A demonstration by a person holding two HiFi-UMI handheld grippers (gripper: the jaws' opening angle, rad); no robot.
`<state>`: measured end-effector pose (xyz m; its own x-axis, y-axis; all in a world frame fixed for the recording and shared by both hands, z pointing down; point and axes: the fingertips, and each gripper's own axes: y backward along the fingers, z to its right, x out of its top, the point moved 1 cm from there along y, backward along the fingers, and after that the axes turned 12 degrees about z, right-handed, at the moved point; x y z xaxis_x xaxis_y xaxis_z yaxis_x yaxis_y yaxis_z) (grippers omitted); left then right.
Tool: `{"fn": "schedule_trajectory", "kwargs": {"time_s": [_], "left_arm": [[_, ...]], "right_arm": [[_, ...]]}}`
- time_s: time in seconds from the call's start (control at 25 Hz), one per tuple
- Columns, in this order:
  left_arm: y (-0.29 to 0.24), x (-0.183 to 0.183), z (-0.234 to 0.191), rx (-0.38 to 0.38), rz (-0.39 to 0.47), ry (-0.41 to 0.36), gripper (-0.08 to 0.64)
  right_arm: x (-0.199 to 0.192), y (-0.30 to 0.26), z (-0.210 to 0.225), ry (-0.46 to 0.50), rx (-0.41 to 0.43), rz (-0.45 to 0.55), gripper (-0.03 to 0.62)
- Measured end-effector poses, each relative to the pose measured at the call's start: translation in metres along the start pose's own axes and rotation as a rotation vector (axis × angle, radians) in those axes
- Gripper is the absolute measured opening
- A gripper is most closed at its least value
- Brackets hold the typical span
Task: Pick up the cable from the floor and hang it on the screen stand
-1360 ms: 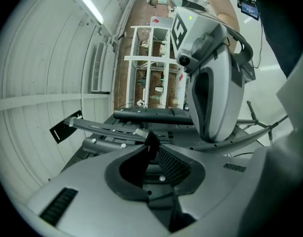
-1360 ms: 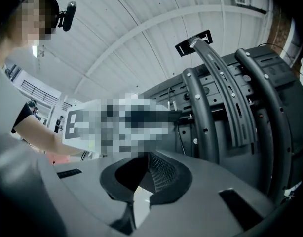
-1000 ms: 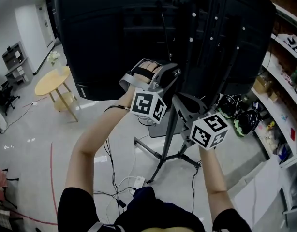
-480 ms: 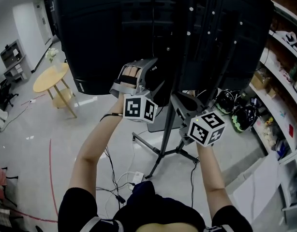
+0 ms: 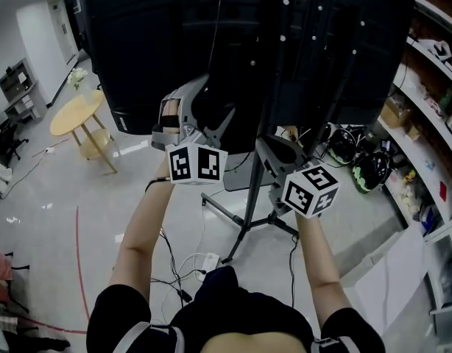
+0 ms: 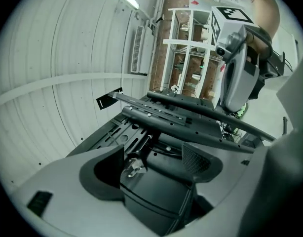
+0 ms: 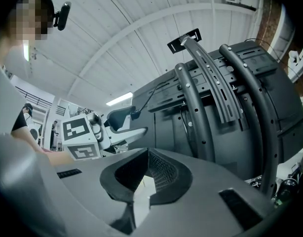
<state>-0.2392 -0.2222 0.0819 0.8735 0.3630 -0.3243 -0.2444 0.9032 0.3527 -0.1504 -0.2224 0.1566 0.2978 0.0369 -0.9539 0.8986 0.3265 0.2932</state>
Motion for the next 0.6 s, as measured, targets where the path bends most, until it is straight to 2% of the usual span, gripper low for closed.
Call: {"fn": "schedule_trajectory", "kwargs": {"time_s": [0.24, 0.36, 0.48, 0.52, 0.6], "left_arm": [[0.013, 0.015, 0.027, -0.039, 0.003, -0.055, 0.365], [0.023, 0.018, 0.044, -0.062, -0.001, -0.016, 0.365], [0.036, 0.019, 0.06, -0.061, 0.003, 0.089, 0.353], [0.042, 0.02, 0.064, -0.054, 0.007, 0.149, 0.32], [0.054, 0.017, 0.074, -0.035, 0.018, 0.305, 0.2]], "right_arm": [[0.0, 0.005, -0.005, -0.013, -0.009, 0.009, 0.026], [-0.005, 0.009, -0.008, -0.02, -0.018, 0.008, 0.026], [-0.013, 0.016, -0.011, -0.035, -0.038, 0.008, 0.026], [-0.016, 0.019, -0.012, -0.043, -0.047, 0.009, 0.026], [-0.022, 0.024, -0.013, -0.067, -0.07, 0.008, 0.026]]}}
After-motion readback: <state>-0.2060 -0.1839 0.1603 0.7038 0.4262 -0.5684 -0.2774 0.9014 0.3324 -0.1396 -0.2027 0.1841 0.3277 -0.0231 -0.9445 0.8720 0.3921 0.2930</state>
